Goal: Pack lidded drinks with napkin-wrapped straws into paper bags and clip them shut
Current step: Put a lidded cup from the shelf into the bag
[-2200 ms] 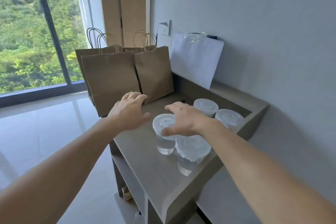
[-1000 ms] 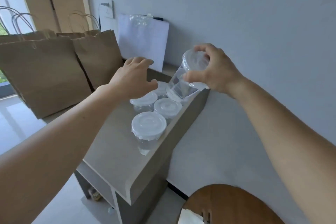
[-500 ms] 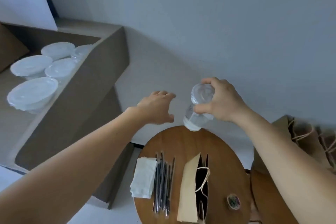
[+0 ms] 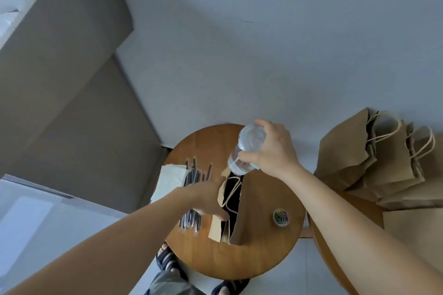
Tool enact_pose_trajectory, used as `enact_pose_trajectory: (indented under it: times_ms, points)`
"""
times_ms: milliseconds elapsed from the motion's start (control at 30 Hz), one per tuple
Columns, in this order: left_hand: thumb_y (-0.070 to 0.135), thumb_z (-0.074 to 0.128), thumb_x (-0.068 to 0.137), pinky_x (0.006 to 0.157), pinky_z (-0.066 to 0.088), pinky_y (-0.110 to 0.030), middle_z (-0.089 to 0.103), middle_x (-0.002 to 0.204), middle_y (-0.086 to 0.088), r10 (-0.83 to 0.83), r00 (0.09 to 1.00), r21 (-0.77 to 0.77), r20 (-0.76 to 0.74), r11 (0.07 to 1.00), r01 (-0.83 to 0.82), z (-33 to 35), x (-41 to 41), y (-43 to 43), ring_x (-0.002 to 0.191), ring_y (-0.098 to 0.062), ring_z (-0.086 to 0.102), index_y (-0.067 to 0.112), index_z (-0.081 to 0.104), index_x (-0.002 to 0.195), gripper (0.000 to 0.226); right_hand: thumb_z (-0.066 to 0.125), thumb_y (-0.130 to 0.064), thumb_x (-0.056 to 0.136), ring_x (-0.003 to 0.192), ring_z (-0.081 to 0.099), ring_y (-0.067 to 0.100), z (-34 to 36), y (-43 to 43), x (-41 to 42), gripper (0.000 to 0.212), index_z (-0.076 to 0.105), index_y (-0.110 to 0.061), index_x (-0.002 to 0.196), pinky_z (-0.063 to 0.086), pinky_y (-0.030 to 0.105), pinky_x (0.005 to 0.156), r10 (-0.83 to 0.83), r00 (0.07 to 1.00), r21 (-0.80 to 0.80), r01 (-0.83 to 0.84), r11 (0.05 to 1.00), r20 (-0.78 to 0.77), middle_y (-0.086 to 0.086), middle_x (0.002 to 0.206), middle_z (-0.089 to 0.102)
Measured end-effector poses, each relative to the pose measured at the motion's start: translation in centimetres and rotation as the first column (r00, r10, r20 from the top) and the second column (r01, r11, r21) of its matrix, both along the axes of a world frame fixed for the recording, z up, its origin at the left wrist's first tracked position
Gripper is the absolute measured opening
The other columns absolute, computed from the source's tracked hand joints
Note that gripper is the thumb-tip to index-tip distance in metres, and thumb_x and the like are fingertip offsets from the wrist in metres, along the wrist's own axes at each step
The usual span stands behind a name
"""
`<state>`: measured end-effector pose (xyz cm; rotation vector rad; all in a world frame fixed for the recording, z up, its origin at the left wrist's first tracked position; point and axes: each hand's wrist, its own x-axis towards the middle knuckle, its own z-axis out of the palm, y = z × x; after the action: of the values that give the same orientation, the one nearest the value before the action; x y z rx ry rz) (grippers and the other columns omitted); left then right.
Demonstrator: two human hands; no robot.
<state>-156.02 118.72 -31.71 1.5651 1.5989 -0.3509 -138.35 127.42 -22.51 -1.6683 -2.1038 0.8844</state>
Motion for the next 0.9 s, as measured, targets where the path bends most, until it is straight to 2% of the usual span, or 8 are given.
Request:
enact_pose_trajectory:
  times_ms: [100, 167, 233, 400, 567, 667, 767, 900]
  points:
    - [0.06, 0.061, 0.083, 0.09, 0.055, -0.044, 0.064, 0.123, -0.004, 0.137, 0.99, 0.076, -0.044, 0.988, -0.134, -2.1, 1.4, -0.9, 0.102, -0.025, 0.065, 0.023, 0.028, 0.146, 0.08, 0.067, -0.063, 0.046, 0.121, 0.037, 0.017, -0.5, -0.4, -0.5, 0.097, 0.039, -0.037, 0.136, 0.041, 0.034, 0.091, 0.003, 1.0, 0.012, -0.003, 1.0, -0.028, -0.009, 0.125, 0.039]
    - [0.052, 0.053, 0.091, 0.079, 0.059, -0.042, 0.067, 0.1, -0.003, 0.223, 0.974, 0.115, -0.03, 0.969, -0.219, -2.9, 1.6, -0.9, 0.085, -0.021, 0.067, 0.018, 0.051, 0.119, 0.044, 0.074, -0.058, 0.051, 0.123, 0.037, 0.017, -0.8, -0.7, -0.9, 0.095, 0.039, -0.036, 0.137, 0.042, 0.036, 0.095, 0.001, 0.999, 0.002, -0.001, 1.0, -0.045, -0.01, 0.125, 0.038]
    - [0.044, 0.047, 0.095, 0.075, 0.061, -0.042, 0.067, 0.084, -0.003, 0.291, 0.956, 0.098, 0.028, 0.951, -0.292, -3.6, 1.4, -0.9, 0.071, -0.019, 0.067, 0.017, 0.059, 0.097, 0.03, 0.076, -0.054, 0.054, 0.123, 0.036, 0.018, -1.3, -1.3, -1.0, 0.095, 0.038, -0.036, 0.138, 0.041, 0.035, 0.094, -0.012, 0.999, -0.014, 0.011, 1.0, -0.053, -0.008, 0.128, 0.039]
    - [0.03, 0.04, 0.094, 0.065, 0.063, -0.036, 0.072, 0.074, -0.01, 0.595, 0.782, -0.106, 0.187, 0.803, -0.586, -5.1, 0.6, -1.4, 0.056, -0.02, 0.072, 0.014, 0.064, 0.092, 0.029, 0.073, -0.057, 0.054, 0.12, 0.039, 0.016, -2.0, -2.3, 0.3, 0.094, 0.036, -0.038, 0.138, 0.038, 0.029, 0.086, -0.045, 0.996, -0.026, 0.044, 0.999, -0.071, -0.006, 0.132, 0.039]
    - [0.031, 0.04, 0.098, 0.04, 0.05, -0.02, 0.061, 0.044, -0.003, 0.701, 0.685, -0.151, 0.198, 0.712, -0.686, -4.9, -0.1, -1.2, 0.046, -0.019, 0.067, 0.009, 0.058, 0.09, 0.03, 0.081, -0.05, 0.063, 0.121, 0.036, 0.013, -2.1, -2.7, 1.9, 0.091, 0.035, -0.038, 0.14, 0.038, 0.029, 0.089, -0.007, 1.0, 0.009, 0.007, 1.0, -0.008, -0.008, 0.134, 0.038]
    - [0.033, 0.041, 0.098, 0.038, 0.046, -0.017, 0.061, 0.043, -0.001, 0.702, 0.679, -0.138, 0.213, 0.71, -0.691, -4.5, -0.2, -1.1, 0.044, -0.018, 0.067, 0.011, 0.057, 0.091, 0.028, 0.078, -0.054, 0.062, 0.124, 0.032, 0.013, -1.9, -2.9, 2.7, 0.092, 0.031, -0.04, 0.139, 0.042, 0.032, 0.095, 0.15, 0.98, -0.009, -0.15, 0.989, 0.128, -0.012, 0.133, 0.034]
    - [0.032, 0.042, 0.099, 0.041, 0.048, -0.018, 0.064, 0.047, -0.003, 0.672, 0.714, -0.146, 0.197, 0.74, -0.657, -4.4, 0.0, -0.9, 0.047, -0.017, 0.068, 0.011, 0.058, 0.092, 0.027, 0.076, -0.056, 0.061, 0.124, 0.031, 0.014, -1.7, -3.5, 2.6, 0.093, 0.028, -0.039, 0.138, 0.043, 0.032, 0.095, 0.375, 0.872, -0.037, -0.383, 0.923, 0.314, -0.012, 0.134, 0.03]
    - [0.03, 0.044, 0.098, 0.043, 0.051, -0.021, 0.067, 0.052, -0.004, 0.637, 0.73, -0.119, 0.249, 0.768, -0.63, -4.3, 0.7, -0.6, 0.047, -0.018, 0.068, 0.011, 0.061, 0.09, 0.026, 0.074, -0.056, 0.062, 0.122, 0.033, 0.022, -3.6, -4.9, 1.2, 0.096, 0.024, -0.031, 0.141, 0.044, 0.032, 0.091, 0.559, 0.65, -0.102, -0.601, 0.793, 0.515, 0.001, 0.135, 0.031]
